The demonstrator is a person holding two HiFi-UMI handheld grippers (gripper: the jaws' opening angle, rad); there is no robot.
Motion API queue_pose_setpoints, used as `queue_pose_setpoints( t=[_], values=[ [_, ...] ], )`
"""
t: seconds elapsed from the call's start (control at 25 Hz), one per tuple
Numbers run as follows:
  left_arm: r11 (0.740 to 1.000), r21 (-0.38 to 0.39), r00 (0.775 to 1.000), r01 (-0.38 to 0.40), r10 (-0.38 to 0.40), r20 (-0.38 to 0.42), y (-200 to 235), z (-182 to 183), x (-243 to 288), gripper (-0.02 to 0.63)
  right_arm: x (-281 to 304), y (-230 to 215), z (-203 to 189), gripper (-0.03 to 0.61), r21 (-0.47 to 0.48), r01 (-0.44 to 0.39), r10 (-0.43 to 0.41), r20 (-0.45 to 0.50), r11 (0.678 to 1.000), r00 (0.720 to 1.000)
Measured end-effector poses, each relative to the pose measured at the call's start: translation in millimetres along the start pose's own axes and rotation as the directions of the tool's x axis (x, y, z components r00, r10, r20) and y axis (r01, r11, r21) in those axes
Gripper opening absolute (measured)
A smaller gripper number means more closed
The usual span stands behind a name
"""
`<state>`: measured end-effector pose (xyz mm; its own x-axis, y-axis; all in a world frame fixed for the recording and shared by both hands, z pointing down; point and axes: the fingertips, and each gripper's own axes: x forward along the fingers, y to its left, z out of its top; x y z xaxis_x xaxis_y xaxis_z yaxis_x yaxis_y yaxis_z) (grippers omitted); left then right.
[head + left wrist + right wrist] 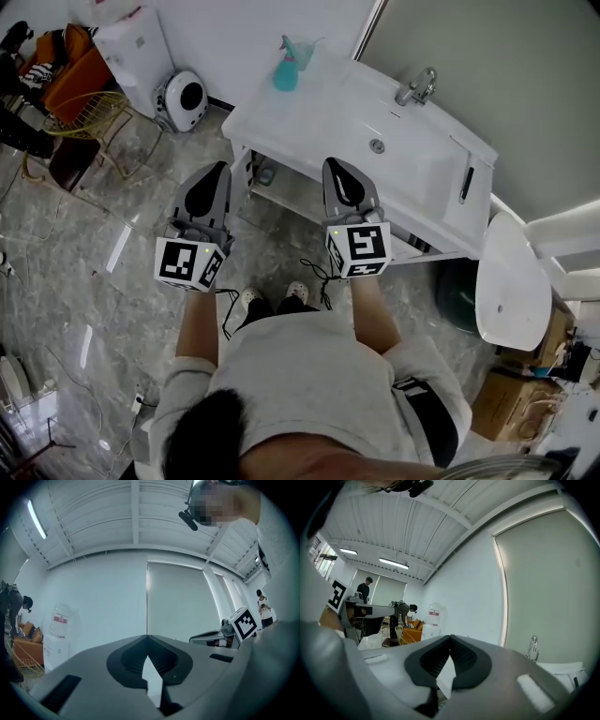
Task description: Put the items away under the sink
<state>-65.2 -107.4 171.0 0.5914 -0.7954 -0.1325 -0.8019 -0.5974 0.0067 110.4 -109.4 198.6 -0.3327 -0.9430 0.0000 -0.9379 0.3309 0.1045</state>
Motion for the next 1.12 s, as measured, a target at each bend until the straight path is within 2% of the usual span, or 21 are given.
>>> queue_pose_setpoints(
  t=[0.36,0.8,1.12],
  values=[
    [1.0,-0.006,1.0,0.002,-0.002,0.026,-12,10,0,0.008,-17,-7,3,0.011,0.0,0.027,-0.027,0.003,1.0,1.0],
    [0.997,-0.009,0.996,-0.078,0.078,0.032,-2,9,-8,0.008,-23,-8,10,0.011,0.005,0.033,-0.033,0.02,0.999,0.999],
    [0.996,-0.011,0.995,-0.091,0.091,0.035,0,12,-16,0.008,-26,-4,12,0.012,0.008,0.036,-0.037,0.029,0.999,0.999]
  ],
)
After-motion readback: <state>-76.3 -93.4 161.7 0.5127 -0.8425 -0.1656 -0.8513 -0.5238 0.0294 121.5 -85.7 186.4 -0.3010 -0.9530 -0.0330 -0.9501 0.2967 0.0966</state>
